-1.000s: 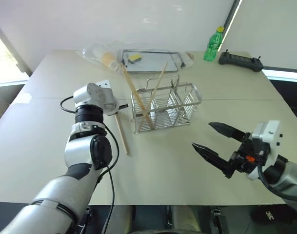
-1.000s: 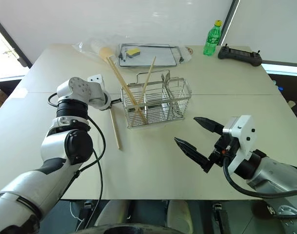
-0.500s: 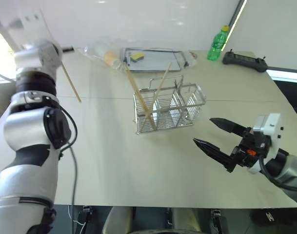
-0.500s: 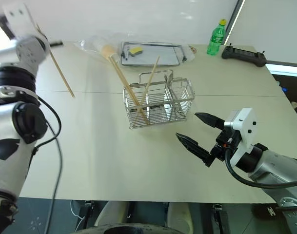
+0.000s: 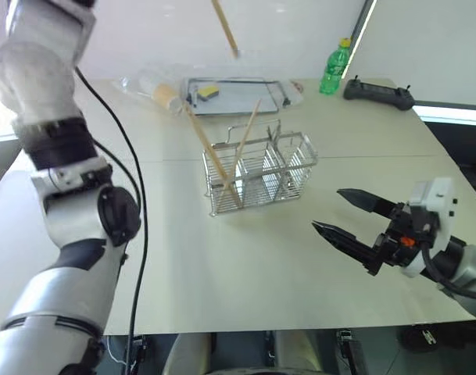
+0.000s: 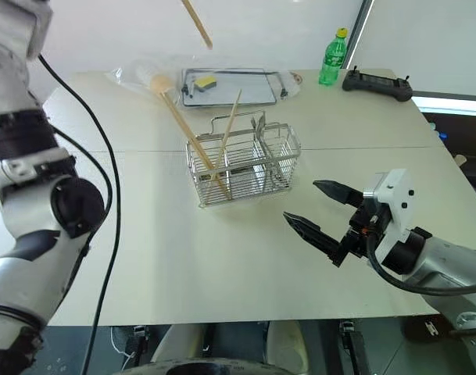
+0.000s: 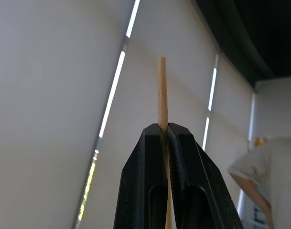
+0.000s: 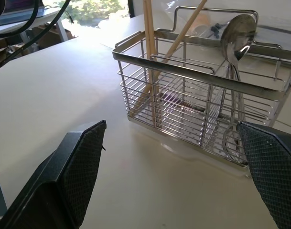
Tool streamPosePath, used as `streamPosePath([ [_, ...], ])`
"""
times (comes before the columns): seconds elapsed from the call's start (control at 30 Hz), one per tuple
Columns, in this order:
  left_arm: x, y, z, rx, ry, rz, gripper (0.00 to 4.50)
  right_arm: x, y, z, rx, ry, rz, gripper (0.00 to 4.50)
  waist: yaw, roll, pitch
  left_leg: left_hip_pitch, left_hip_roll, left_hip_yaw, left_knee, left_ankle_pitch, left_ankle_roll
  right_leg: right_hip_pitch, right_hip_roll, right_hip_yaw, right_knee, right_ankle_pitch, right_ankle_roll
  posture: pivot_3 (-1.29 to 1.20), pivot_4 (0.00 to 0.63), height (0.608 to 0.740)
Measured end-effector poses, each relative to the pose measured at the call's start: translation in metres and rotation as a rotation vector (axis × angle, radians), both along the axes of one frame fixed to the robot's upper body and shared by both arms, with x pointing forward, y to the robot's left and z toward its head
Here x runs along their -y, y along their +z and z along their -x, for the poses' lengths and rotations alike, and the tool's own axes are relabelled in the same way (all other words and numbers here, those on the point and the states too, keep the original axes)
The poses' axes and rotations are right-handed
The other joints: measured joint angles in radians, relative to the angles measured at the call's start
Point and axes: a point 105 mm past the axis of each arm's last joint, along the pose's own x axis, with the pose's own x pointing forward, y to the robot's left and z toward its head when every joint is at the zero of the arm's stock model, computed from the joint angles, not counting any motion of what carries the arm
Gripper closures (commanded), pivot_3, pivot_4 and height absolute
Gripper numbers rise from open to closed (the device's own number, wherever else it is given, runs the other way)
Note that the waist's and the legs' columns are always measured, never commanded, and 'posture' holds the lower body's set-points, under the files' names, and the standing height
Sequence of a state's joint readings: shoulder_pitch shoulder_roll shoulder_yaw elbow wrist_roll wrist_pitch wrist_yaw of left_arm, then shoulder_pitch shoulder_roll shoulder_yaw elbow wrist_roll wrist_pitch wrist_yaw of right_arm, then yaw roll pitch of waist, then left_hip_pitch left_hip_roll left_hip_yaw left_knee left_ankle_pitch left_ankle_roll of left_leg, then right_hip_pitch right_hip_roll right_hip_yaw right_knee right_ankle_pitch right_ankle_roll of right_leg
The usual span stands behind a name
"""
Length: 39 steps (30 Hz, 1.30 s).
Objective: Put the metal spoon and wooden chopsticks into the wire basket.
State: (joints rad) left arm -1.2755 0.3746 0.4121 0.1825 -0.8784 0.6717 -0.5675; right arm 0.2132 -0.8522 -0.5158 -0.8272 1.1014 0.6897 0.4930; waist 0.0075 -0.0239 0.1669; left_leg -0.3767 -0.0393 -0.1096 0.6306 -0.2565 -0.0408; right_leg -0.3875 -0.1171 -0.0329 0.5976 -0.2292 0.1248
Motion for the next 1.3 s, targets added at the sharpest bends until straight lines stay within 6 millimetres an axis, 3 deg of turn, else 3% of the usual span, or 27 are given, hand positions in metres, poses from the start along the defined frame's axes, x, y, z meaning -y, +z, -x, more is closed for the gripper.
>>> streamPosePath([
  [0.17, 0.044, -0.056, 0.012, -0.053, -0.114, -0.229, 4.45, 0.001, 0.001, 0.0, -0.002, -0.007, -0.003, 0.0, 0.006, 0.0, 0.0, 0.002, 0.0, 0.0, 0.002, 0.0, 0.0, 0.003, 0.0, 0.001, 0.0, -0.002, -0.004, 0.0, 0.15, 0.709],
  [0.27, 0.06, -0.084, 0.013, -0.074, -0.131, -0.338, 4.45, 0.002, 0.002, 0.0, 0.001, -0.013, -0.007, 0.0, 0.006, 0.0, 0.0, 0.001, 0.0, 0.0, 0.001, 0.0, 0.001, 0.001, 0.001, 0.001, -0.001, -0.001, -0.006, 0.0, 0.15, 0.709],
  [0.47, 0.069, -0.107, 0.011, -0.049, -0.096, -0.456, 4.45, 0.004, -0.001, 0.001, -0.013, -0.027, -0.012, 0.0, 0.007, 0.001, 0.0, -0.001, 0.0, 0.001, 0.0, -0.001, 0.002, -0.001, 0.001, 0.002, -0.001, -0.001, -0.006, 0.0, 0.15, 0.709],
  [0.77, 0.044, -0.097, -0.014, -0.067, -0.003, -0.426, 4.45, 0.005, -0.002, 0.001, -0.009, -0.044, -0.017, 0.0, 0.006, 0.001, 0.0, 0.0, 0.0, 0.001, 0.0, -0.001, 0.002, -0.001, 0.001, 0.002, -0.001, -0.003, -0.008, 0.0, 0.15, 0.709],
  [1.03, 0.033, -0.071, -0.016, -0.043, 0.033, -0.326, 4.45, 0.005, 0.0, 0.0, 0.001, -0.044, -0.02, 0.0, 0.006, 0.001, 0.0, -0.001, 0.0, 0.001, 0.0, -0.001, 0.003, -0.001, 0.001, 0.002, -0.001, -0.003, -0.006, 0.0, 0.15, 0.709],
  [1.3, 0.023, -0.069, -0.016, -0.047, 0.06, -0.344, 4.45, 0.003, 0.002, -0.002, 0.01, -0.039, -0.026, 0.0, 0.006, 0.001, 0.0, 0.0, 0.0, 0.001, 0.0, -0.001, 0.003, -0.001, 0.001, 0.002, -0.001, -0.003, -0.007, 0.0, 0.15, 0.709],
])
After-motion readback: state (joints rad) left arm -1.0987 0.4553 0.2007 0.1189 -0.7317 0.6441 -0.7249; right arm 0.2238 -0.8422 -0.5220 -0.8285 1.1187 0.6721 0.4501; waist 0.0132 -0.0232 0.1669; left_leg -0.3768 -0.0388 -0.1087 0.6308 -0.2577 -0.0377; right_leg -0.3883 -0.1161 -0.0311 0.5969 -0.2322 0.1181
